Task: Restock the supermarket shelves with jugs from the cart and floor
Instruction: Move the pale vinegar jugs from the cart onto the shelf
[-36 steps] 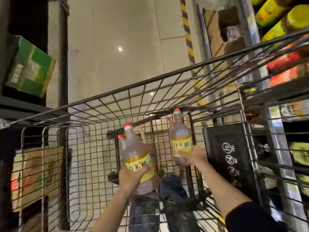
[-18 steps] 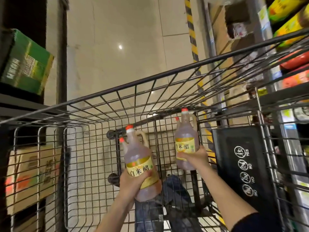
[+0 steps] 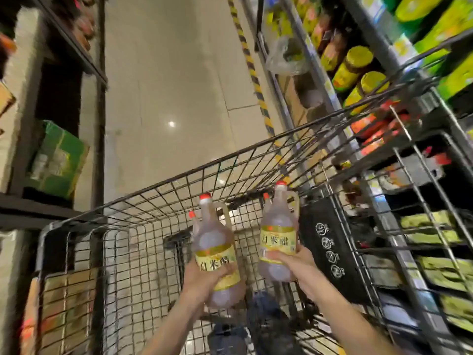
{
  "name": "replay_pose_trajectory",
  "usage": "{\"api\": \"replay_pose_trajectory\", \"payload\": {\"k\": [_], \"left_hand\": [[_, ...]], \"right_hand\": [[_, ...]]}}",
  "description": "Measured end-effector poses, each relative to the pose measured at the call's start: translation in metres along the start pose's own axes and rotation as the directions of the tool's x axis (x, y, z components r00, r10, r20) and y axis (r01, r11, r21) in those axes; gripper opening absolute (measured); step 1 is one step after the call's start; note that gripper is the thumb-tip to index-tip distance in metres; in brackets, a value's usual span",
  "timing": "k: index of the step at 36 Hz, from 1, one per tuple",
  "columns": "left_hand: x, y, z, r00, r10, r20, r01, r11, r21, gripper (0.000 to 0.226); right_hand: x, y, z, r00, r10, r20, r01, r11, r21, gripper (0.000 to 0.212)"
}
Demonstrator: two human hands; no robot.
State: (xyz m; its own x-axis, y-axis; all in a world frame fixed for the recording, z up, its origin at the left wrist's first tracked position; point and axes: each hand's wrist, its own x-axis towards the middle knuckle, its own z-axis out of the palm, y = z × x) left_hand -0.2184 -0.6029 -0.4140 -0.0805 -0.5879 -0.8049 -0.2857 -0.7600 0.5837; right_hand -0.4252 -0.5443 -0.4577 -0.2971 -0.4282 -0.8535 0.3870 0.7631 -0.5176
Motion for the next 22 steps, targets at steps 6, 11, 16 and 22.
{"api": "replay_pose_trajectory", "payload": {"k": [6,11,16,22], "left_hand": [[-0.035,0.037,-0.002,0.991,0.122,0.059,-0.130,0.977,0.170,0.037],[-0.070,0.066,-0.004,0.958,0.258,0.129,-0.285,0.912,0.295,0.035],[-0.113,0.095,0.000,0.891,0.383,0.242,-0.447,0.828,0.337,0.029],[-0.172,0.135,0.024,0.783,0.499,0.372,-0.611,0.729,0.308,0.039]], "right_hand": [[-0.061,-0.014,-0.007,0.995,-0.096,-0.035,0.100,0.987,0.127,0.052],[-0.120,-0.018,-0.015,0.980,-0.192,-0.051,0.198,0.964,0.179,0.083],[-0.180,-0.019,-0.023,0.939,-0.297,-0.173,0.330,0.920,0.210,0.094],[-0.253,-0.025,-0.046,0.856,-0.420,-0.302,0.494,0.836,0.237,0.086]]}}
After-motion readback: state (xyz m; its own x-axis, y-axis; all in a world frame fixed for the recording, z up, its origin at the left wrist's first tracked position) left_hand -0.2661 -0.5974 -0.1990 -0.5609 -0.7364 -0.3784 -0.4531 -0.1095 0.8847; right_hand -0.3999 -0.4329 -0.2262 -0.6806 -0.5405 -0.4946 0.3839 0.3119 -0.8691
